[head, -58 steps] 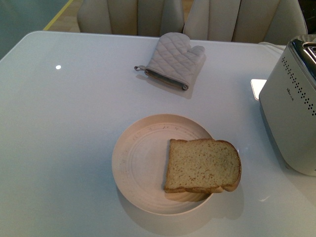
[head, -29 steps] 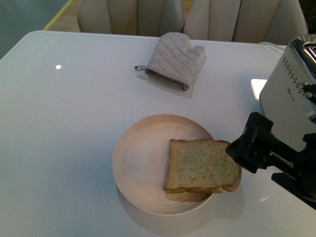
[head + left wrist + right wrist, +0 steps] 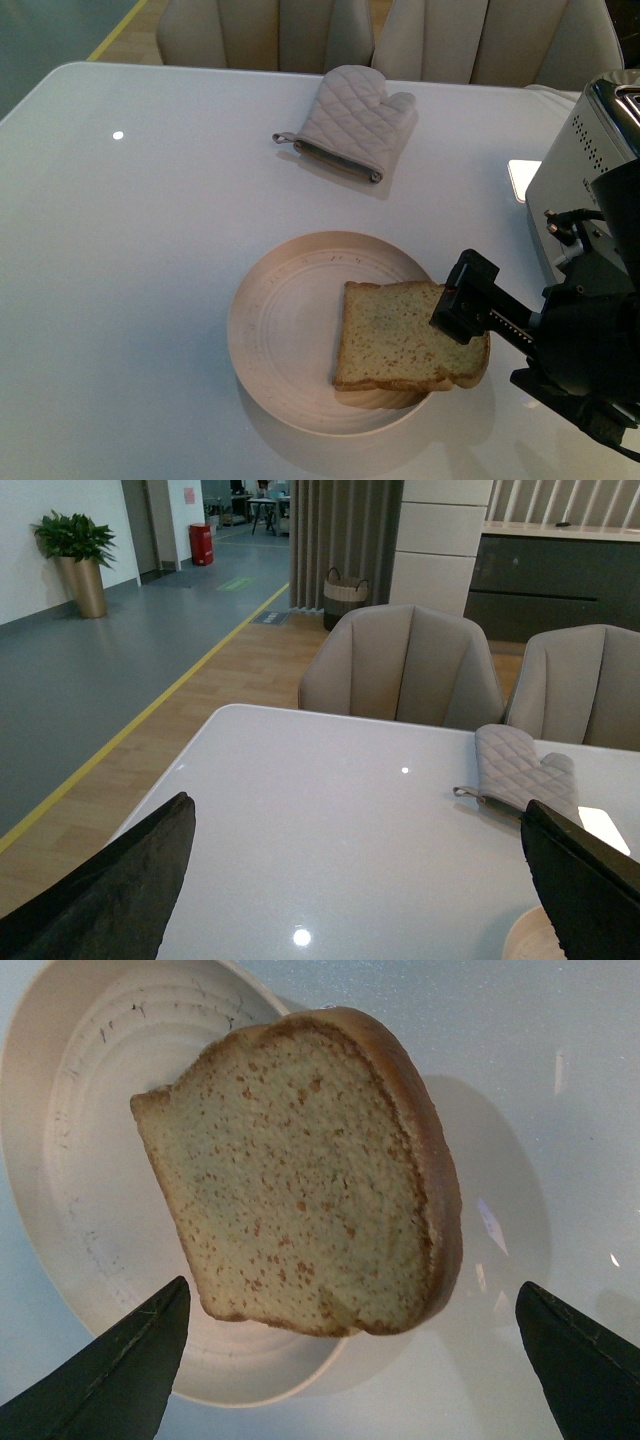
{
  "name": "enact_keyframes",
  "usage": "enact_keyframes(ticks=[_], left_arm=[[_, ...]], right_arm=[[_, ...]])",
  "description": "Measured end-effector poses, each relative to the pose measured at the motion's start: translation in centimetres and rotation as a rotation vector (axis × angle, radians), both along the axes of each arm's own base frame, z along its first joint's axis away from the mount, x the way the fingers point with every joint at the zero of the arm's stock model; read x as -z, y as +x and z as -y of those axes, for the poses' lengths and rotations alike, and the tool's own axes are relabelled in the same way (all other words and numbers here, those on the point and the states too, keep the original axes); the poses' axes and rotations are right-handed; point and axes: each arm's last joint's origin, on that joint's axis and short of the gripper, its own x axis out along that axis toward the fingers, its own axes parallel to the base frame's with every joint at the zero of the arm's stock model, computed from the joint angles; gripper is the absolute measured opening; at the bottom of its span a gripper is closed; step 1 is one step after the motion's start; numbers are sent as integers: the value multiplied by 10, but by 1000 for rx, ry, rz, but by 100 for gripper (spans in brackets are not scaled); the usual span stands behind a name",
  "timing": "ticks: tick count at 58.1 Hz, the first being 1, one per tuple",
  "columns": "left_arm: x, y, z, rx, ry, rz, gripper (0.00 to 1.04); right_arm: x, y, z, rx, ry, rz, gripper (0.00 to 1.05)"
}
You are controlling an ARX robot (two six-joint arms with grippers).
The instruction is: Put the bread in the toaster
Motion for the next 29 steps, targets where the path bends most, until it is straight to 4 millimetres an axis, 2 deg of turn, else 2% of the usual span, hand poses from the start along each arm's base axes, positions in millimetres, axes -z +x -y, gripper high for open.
enact_keyframes(ticks=[29], left_arm=[[0, 0, 0, 0, 0, 0, 97]], right_arm=[[28, 18, 2, 44, 70, -42, 96]])
